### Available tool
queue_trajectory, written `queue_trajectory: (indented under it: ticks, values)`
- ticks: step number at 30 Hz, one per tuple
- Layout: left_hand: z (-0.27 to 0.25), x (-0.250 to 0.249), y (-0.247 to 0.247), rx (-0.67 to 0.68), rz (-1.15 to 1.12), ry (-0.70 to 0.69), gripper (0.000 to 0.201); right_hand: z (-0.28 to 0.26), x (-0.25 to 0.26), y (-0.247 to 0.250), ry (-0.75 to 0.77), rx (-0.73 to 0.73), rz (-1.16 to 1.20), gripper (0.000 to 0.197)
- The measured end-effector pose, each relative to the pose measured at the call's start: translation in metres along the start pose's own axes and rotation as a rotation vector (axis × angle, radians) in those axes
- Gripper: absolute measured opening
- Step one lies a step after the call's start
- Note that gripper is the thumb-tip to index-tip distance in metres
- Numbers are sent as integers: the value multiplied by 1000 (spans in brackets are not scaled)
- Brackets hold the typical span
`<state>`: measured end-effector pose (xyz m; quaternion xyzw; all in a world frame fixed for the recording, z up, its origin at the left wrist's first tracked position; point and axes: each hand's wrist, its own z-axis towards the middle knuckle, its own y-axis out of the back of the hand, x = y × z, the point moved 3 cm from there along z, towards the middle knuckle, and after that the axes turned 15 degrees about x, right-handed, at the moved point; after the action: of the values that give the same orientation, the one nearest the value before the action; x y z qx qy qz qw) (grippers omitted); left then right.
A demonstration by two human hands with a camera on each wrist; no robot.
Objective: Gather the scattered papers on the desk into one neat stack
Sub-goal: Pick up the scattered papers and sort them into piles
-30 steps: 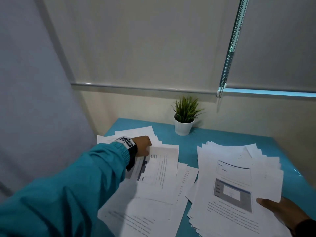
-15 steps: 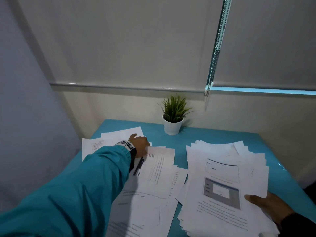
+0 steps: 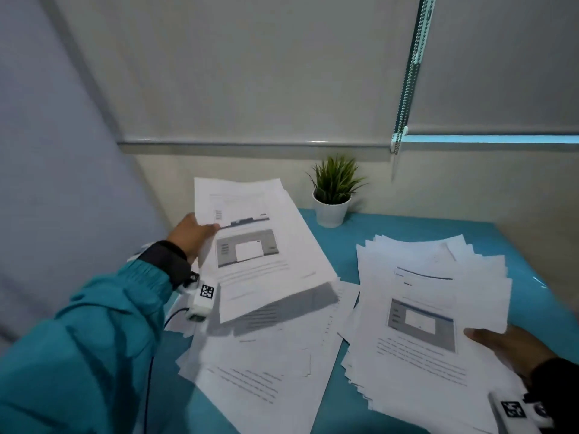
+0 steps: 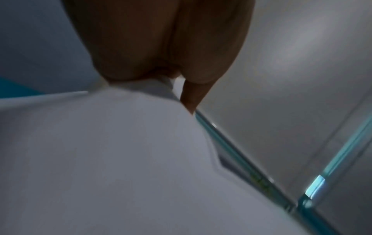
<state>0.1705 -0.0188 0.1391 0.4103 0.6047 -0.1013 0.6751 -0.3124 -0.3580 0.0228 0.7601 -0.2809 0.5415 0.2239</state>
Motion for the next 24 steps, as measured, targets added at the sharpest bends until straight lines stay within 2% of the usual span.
queue_trajectory:
  ticks: [3,4,6,7,8,15,19,21,24]
  values:
    - [-27,35,-26,123,348,204,38,3,-5,3,15,12,-40,89]
    - [-29,47,-33,117,456,276,37,3,-3,2,28,15,-59,88]
    - [-38,62,-49,97,599,376,38,-2,3,-4,14,31,-56,51]
    - [-40,66,-54,89,685,401,40,-2,3,-3,10,12,-79,38]
    - [-43,65,-59,102,744,434,41,0,2,1,5,0,-111,36]
    - [-50,60,-70,108,762,411,29,-2,5,1,-26,-37,-194,36]
    - [-56,49,-73,27,634,290,11,-2,4,2,-28,-26,-215,37]
    - [-58,43,-71,-30,580,229,12,0,2,3,-33,-20,-207,36]
    - [-59,37,-71,-36,533,155,14,2,1,4,-36,-3,-237,31]
